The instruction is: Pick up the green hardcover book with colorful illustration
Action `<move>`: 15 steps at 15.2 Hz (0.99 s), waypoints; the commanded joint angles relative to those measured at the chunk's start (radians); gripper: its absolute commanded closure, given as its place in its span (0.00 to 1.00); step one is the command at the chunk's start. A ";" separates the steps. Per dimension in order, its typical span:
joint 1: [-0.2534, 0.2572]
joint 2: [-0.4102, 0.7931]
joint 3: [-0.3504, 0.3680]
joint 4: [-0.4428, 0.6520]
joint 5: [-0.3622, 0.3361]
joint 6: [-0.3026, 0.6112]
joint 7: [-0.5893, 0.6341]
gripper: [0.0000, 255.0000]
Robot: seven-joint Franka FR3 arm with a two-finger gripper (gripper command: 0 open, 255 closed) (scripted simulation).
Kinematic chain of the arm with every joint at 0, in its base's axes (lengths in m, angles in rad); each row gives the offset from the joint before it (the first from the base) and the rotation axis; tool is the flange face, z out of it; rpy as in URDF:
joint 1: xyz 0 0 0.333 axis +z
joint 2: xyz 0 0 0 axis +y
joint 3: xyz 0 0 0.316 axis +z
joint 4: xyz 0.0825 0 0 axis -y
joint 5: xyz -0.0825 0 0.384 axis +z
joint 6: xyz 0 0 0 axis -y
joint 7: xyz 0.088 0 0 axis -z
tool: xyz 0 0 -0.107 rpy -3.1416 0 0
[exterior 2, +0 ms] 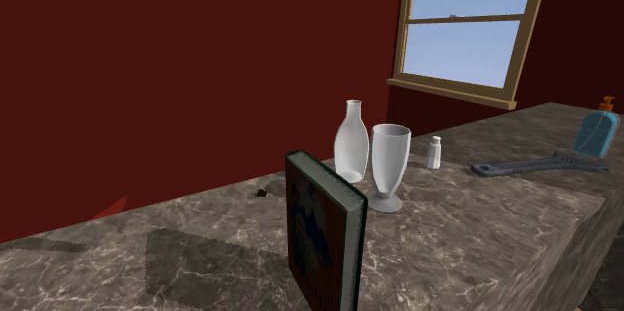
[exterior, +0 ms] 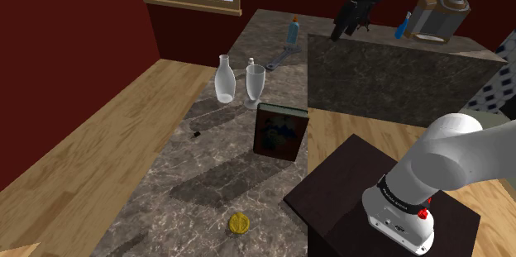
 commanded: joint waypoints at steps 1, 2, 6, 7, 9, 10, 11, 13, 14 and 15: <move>0.000 0.000 0.000 0.000 0.000 0.000 0.000 0.00; 0.008 0.016 0.007 -0.015 0.002 0.022 -0.006 0.00; 0.041 0.086 0.037 -0.068 0.008 0.109 -0.032 0.00; 0.049 0.105 0.045 -0.079 0.009 0.130 -0.038 0.00; 0.065 0.146 0.060 -0.100 0.011 0.174 -0.050 0.00; 0.073 0.168 0.068 -0.110 0.012 0.196 -0.055 0.00; 0.081 0.190 0.076 -0.118 0.012 0.218 -0.061 0.00; 0.096 0.237 0.092 -0.134 0.013 0.261 -0.072 0.00; 0.103 0.261 0.100 -0.140 0.013 0.283 -0.077 0.00; 0.110 0.286 0.108 -0.146 0.013 0.305 -0.083 0.00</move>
